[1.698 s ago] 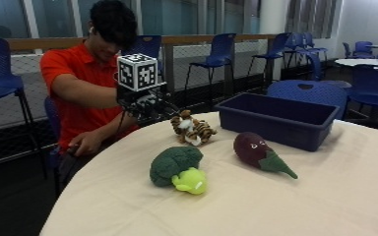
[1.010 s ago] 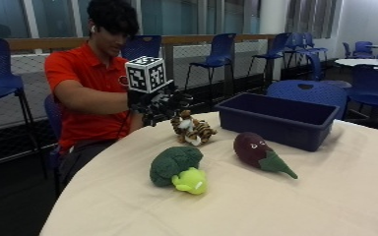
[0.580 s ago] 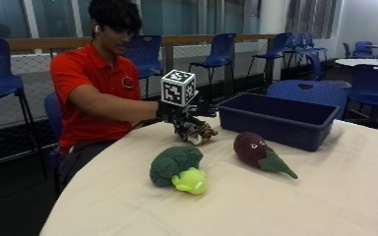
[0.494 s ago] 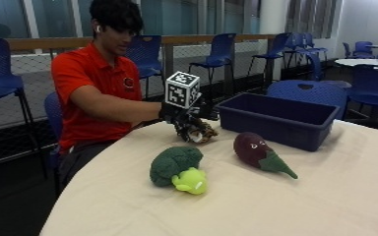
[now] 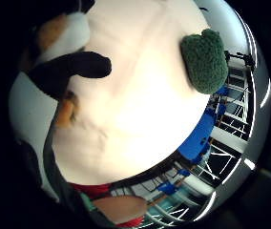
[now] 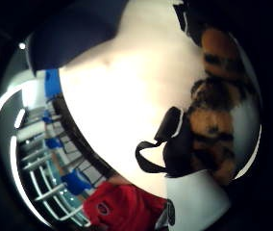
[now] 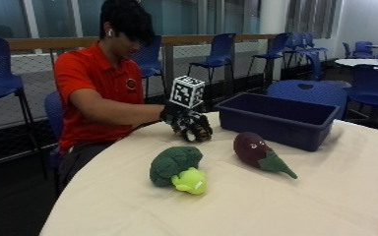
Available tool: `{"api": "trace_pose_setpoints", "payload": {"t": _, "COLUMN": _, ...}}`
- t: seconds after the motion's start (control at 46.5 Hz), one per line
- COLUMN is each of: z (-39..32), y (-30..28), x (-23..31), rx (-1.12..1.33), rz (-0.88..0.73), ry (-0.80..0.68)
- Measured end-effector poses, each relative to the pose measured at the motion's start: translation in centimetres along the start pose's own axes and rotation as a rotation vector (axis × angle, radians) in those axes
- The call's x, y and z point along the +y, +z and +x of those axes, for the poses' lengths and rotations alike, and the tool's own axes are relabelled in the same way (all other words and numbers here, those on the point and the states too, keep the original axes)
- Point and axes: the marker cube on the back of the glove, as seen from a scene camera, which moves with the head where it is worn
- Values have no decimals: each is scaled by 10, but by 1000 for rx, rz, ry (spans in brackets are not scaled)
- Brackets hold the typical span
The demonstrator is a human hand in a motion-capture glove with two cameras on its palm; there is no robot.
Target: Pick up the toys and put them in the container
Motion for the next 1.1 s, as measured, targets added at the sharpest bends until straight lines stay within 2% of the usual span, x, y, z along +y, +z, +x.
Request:
{"api": "trace_pose_setpoints", "payload": {"t": 0.193, "z": -5, "y": -5, "x": -4, "rx": 120, "rz": 55, "ry": -25}}
{"api": "trace_pose_setpoints", "payload": {"t": 0.301, "z": 16, "y": -21, "x": -13, "rx": 79, "rz": 82, "ry": -4}}
{"api": "trace_pose_setpoints", "payload": {"t": 0.623, "z": 56, "y": -129, "x": -21, "rx": -29, "rz": 183, "ry": 67}}
{"api": "trace_pose_setpoints", "payload": {"t": 0.795, "z": 36, "y": -182, "x": -48, "rx": -55, "rz": 215, "ry": 44}}
{"api": "trace_pose_setpoints", "payload": {"t": 1.032, "z": -51, "y": -231, "x": -102, "rx": -152, "rz": 272, "ry": -84}}
{"api": "trace_pose_setpoints", "payload": {"t": 1.096, "z": -73, "y": -238, "x": -122, "rx": -169, "rz": 295, "ry": -77}}
